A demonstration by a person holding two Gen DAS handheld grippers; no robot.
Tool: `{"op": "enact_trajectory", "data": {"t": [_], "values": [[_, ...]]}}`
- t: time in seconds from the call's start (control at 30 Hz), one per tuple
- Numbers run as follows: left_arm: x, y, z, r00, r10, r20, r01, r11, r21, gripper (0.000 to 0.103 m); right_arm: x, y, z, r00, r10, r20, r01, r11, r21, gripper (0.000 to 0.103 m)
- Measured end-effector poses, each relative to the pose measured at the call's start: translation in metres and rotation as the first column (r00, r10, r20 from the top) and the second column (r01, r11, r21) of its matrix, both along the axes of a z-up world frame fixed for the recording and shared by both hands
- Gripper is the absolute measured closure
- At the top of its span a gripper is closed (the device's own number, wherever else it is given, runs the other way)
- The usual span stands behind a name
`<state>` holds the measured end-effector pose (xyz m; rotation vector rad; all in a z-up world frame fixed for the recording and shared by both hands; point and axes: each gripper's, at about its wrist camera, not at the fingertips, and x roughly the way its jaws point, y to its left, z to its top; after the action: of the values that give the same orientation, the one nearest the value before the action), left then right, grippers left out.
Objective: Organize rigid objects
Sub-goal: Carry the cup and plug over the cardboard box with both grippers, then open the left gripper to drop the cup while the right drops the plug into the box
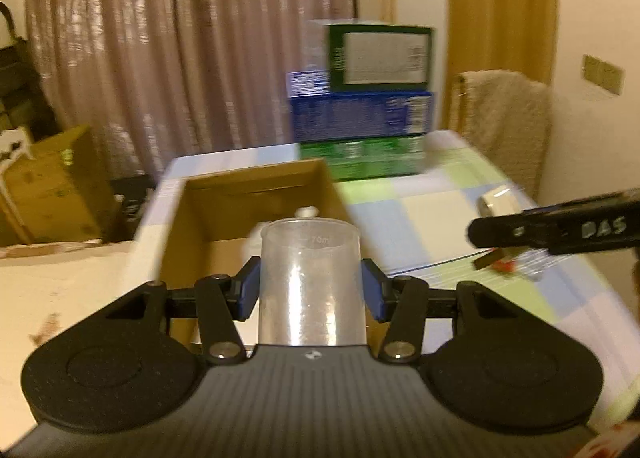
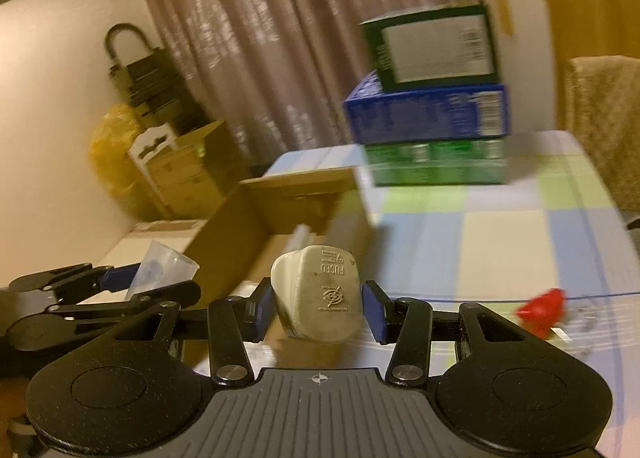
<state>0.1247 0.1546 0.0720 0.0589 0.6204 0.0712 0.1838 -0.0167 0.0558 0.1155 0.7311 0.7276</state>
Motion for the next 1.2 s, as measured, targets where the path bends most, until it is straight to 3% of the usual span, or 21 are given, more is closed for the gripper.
{"op": "enact_trajectory", "data": {"t": [0.2,0.43,0.73,1.2], "values": [[0.009,0.054,-0.010,0.998,0.055,-0.036,-0.055,0.998,0.005,0.056,0.012,0.056,-0.010,0.998,0.056,-0.033,-0.056,0.998,-0.021,0.059],[0.032,0.080,-0.031,0.997,0.041,-0.065,-0.041,0.999,0.004,0.056,0.033,0.098,-0.035,0.995,0.066,-0.076,-0.071,0.996,-0.059,0.059],[0.059,0.089,-0.058,0.995,0.014,-0.099,-0.014,1.000,0.000,0.056,0.054,0.117,-0.055,0.993,0.055,-0.103,-0.063,0.995,-0.080,0.059],[0.076,0.096,-0.072,0.992,0.008,-0.127,-0.008,1.000,0.005,0.056,0.063,0.116,-0.070,0.992,0.028,-0.123,-0.037,0.997,-0.073,0.059]]}}
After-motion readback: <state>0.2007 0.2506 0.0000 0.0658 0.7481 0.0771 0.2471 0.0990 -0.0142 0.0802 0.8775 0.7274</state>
